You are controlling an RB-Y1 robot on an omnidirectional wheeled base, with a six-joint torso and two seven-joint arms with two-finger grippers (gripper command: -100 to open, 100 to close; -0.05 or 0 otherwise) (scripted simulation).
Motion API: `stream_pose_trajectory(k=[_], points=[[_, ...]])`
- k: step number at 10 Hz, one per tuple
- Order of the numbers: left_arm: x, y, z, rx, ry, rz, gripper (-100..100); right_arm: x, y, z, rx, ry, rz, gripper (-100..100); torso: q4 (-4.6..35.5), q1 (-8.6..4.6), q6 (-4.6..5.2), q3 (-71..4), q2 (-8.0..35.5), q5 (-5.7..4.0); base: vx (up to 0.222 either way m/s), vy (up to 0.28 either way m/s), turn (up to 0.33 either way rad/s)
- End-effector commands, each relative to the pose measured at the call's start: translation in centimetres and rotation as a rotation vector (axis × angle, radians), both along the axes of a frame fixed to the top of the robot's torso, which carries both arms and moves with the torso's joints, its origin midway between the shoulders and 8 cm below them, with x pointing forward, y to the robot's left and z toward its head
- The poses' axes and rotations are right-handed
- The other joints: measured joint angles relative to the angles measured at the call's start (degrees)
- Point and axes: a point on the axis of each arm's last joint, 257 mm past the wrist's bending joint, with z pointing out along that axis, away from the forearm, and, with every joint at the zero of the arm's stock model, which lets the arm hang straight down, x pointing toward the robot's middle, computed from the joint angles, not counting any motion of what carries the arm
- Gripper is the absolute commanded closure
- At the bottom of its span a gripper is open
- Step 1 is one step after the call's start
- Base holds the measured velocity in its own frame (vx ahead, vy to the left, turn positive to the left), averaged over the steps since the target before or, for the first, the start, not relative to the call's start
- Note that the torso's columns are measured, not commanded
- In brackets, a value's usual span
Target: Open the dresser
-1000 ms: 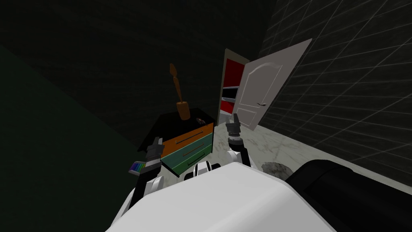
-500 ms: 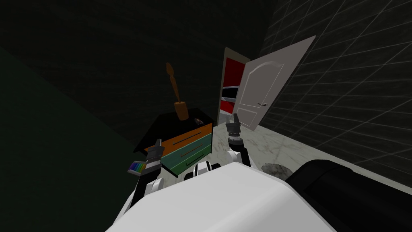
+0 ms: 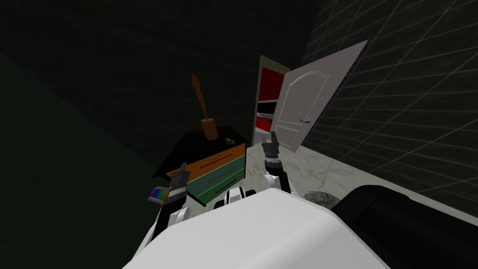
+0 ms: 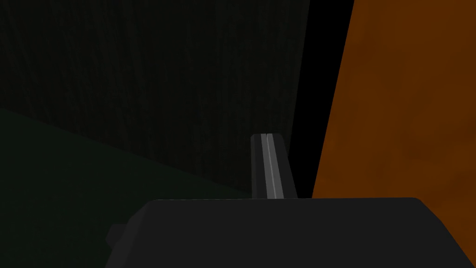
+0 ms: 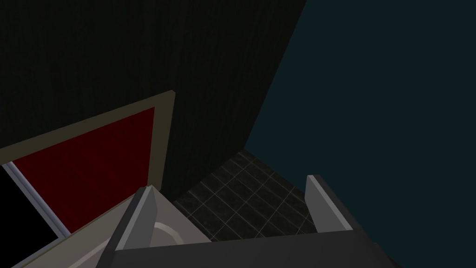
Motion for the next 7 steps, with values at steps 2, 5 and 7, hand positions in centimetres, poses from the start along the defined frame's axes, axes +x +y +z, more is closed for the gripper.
stream_pose_trajectory(k=[2, 5, 7], points=[[0.1, 0.21, -3.05, -0.018, 0.071, 0.005, -100, 0.0, 0.0, 0.0, 0.0, 0.0, 0.0, 0, -0.11, 0.0, 0.06, -0.02, -0.07, 0.09, -0.007, -0.035, 0.019], [0.1, 0.21, -3.05, -0.018, 0.071, 0.005, -100, 0.0, 0.0, 0.0, 0.0, 0.0, 0.0, 0, -0.18, 0.04, 0.11, -0.15, -0.27, 0.11, 0.001, 0.003, -0.008], [0.06, 0.53, -3.93, -0.025, 0.084, 0.013, -100, 0.0, 0.0, 0.0, 0.0, 0.0, 0.0, 0, -0.34, -0.03, 0.06, -0.12, -0.29, 0.22, 0.015, -0.035, 0.036]])
